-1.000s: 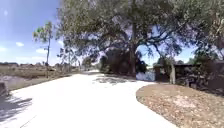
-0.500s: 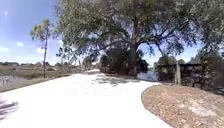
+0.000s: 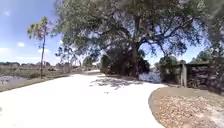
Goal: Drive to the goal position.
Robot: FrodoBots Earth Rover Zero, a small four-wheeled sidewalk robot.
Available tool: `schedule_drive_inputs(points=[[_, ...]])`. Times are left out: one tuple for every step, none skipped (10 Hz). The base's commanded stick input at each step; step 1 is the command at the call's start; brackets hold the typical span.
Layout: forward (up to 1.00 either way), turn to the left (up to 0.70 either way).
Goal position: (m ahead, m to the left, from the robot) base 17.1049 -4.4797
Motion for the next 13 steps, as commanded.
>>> schedule_drive_inputs(points=[[0.70, 0.08], [0.70, 0.00], [0.70, 0.00], [0.70, 0.00], [0.70, 0.00], [0.70, 0.00], [0.70, 0.00], [0.70, 0.00], [0.70, 0.00], [0.70, 0.00], [0.70, 0.00], [0.70, 0.00], [0.70, 0.00]])
